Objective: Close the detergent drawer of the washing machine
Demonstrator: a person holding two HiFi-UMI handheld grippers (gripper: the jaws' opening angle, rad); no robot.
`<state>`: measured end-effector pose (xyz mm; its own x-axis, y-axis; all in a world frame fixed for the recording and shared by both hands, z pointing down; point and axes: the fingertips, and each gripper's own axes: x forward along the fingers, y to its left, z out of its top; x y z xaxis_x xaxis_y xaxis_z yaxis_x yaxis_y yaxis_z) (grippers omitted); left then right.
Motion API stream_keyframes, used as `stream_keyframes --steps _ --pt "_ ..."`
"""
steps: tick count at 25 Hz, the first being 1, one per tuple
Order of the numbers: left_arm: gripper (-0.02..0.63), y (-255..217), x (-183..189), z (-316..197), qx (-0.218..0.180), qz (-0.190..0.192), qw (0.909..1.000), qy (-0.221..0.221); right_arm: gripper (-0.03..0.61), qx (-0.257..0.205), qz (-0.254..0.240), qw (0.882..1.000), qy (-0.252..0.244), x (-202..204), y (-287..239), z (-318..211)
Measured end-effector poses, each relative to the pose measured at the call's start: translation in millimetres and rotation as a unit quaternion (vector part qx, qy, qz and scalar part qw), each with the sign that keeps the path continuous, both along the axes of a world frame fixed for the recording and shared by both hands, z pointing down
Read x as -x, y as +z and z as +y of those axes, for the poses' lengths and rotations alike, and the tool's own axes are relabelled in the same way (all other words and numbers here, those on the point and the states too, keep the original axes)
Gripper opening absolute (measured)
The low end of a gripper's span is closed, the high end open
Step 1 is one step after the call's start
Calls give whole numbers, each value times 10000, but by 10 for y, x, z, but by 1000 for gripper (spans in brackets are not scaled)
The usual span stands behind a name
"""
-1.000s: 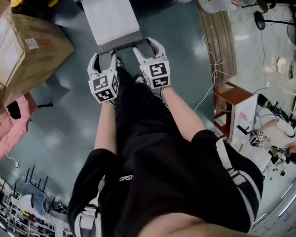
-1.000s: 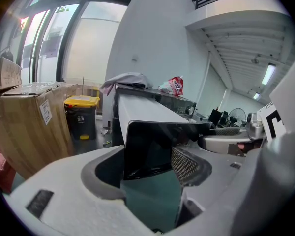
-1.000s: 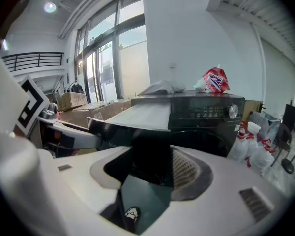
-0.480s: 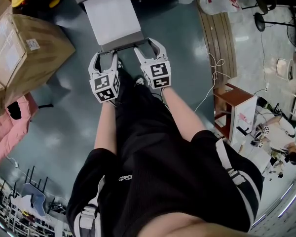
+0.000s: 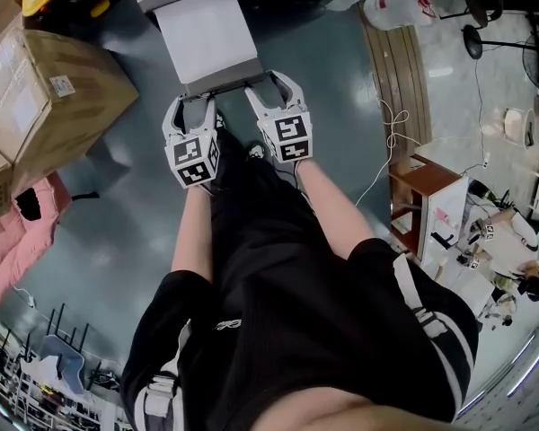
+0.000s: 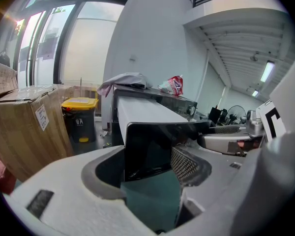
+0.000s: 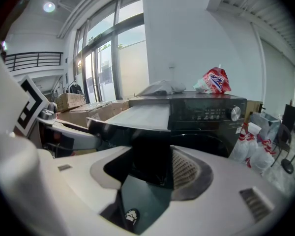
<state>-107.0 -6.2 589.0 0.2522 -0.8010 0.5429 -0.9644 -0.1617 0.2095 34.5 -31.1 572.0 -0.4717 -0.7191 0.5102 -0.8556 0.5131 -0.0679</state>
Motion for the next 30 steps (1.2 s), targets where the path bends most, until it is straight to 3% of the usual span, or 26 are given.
stream_keyframes --steps 30 --pt "291 -7 92 -347 17 -84 9999 61 232 -20 11 10000 70 86 18 -355"
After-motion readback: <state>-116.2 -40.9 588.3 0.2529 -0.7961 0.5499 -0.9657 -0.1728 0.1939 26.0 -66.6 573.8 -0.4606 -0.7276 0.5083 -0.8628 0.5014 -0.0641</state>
